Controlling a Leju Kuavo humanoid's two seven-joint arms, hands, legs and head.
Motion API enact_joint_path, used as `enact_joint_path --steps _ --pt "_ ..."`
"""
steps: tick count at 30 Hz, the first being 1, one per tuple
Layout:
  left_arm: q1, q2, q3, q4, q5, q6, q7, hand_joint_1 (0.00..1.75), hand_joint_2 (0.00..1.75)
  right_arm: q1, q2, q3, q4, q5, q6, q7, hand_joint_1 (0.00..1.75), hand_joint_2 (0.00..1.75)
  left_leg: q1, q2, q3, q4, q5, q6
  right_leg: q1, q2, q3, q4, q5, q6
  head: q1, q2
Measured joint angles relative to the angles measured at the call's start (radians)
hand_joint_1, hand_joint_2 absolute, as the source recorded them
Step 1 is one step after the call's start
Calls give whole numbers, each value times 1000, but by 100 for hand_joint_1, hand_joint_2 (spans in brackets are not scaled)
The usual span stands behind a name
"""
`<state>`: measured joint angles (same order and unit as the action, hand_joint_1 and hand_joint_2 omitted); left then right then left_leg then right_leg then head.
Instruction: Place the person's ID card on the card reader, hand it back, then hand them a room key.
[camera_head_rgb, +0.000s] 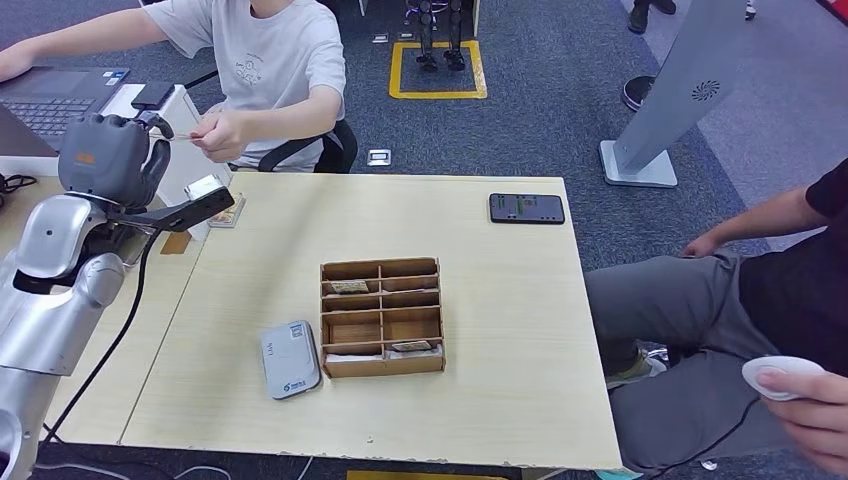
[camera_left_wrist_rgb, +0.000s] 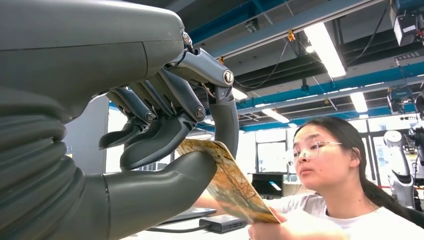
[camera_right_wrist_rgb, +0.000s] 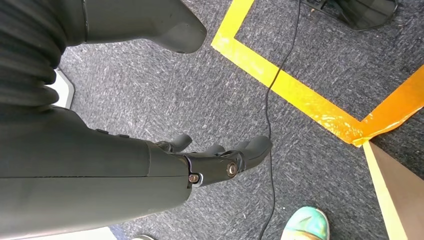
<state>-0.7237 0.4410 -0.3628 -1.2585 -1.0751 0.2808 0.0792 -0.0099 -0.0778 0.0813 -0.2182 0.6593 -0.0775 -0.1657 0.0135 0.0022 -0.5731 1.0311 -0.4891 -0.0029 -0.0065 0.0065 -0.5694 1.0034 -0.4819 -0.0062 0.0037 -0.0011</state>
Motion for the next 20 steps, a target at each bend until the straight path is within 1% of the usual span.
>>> enact_joint_path --steps 1,2,4,5,6,11,14,16,19,20 --pt "0 0 0 0 1 0 -2 171 175 0 0 0 0 0 0 -1 0 175 0 0 0 0 0 0 0 0 0 0 0 0 0 0" --pt "0 0 0 0 2 0 -4 159 175 0 0 1 0 0 1 -1 0 175 0 0 0 0 0 0 0 0 0 0 0 0 0 0" --pt "0 0 0 1 5 0 -7 72 175 0 0 3 0 1 3 -2 0 175 0 0 0 0 0 0 0 0 0 0 0 0 0 0" --pt "0 0 0 2 6 0 -8 31 175 0 0 5 0 1 4 -2 0 175 0 0 0 0 0 0 0 0 0 0 0 0 0 0" --pt "0 0 0 3 6 0 -9 0 175 0 0 5 0 1 4 -2 0 175 0 0 0 0 0 0 0 0 0 0 0 0 0 0" --pt "3 1 0 5 20 5 -29 0 175 0 0 7 0 0 4 3 0 175 0 0 0 0 0 0 0 0 0 0 0 0 0 0" --pt "37 16 2 0 40 48 -43 0 175 1 0 8 0 -8 -2 5 0 175 0 1 0 0 0 0 0 1 1 0 0 0 0 0" --pt "93 36 15 -18 60 102 -57 0 175 6 0 8 0 -17 -11 1 0 175 0 2 1 -1 -1 0 0 2 1 0 0 0 0 0" --pt "235 65 75 -81 89 199 -88 0 175 19 0 7 5 -33 -28 -8 0 175 0 3 1 -1 -2 -1 0 3 0 0 -1 -1 0 0" --pt "263 69 89 -94 94 216 -94 0 175 22 0 6 6 -36 -31 -9 0 175 0 3 1 -1 -2 -1 0 3 0 0 -2 -1 0 0"
